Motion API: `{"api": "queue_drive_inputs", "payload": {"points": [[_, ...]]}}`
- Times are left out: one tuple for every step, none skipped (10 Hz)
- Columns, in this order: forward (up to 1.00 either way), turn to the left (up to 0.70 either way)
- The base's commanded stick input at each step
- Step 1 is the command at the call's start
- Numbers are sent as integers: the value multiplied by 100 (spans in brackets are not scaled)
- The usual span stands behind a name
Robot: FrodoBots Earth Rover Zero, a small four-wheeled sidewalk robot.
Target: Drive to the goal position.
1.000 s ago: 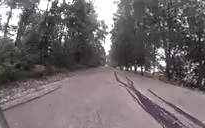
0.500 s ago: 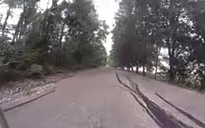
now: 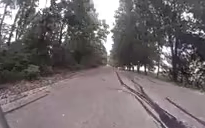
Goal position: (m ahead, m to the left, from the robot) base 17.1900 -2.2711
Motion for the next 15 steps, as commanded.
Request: {"api": "queue_drive_inputs", "payload": {"points": [[70, 0], [70, 0], [70, 0], [70, 0], [70, 0], [70, 0], [70, 0], [70, 0], [70, 0], [70, 0], [70, 0], [70, 0], [70, 0], [70, 0], [70, 0]]}}
